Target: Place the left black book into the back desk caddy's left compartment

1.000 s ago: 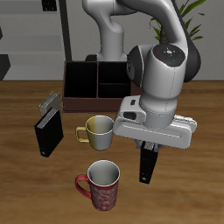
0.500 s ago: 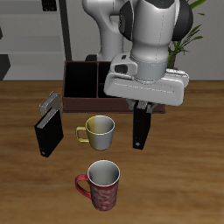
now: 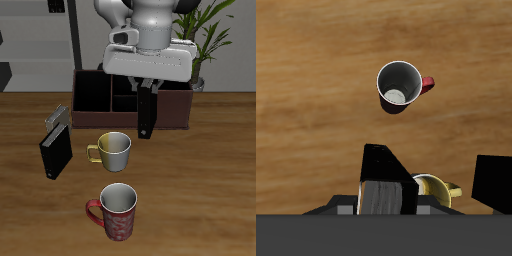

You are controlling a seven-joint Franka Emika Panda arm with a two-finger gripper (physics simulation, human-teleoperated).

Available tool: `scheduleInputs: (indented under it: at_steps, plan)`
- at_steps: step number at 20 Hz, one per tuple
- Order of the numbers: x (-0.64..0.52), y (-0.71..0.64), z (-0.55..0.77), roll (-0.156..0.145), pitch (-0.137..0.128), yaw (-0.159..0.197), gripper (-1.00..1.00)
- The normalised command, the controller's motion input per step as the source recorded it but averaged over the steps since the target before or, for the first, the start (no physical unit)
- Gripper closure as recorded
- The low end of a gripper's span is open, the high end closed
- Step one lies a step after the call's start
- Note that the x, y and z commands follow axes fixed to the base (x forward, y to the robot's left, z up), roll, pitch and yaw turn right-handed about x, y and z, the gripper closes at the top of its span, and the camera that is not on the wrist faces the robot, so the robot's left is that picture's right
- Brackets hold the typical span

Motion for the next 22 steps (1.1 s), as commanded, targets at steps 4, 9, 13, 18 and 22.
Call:
scheduleInputs:
  at_steps: [4, 9, 13, 18, 22]
  plan:
    - [-0.42, -0.28, 0.37, 0.006, -0.027, 0.033, 1.00]
    - [-0.35, -0.34, 0.27, -0.009, -0.023, 0.040, 1.00]
    - [-0.35, -0.21, 0.23, 0.008, -0.045, 0.071, 1.00]
    - [-0.25, -0.20, 0.15, -0.018, -0.013, 0.027, 1.00]
    - [-0.14, -0.15, 0.12, -0.022, -0.006, 0.012, 1.00]
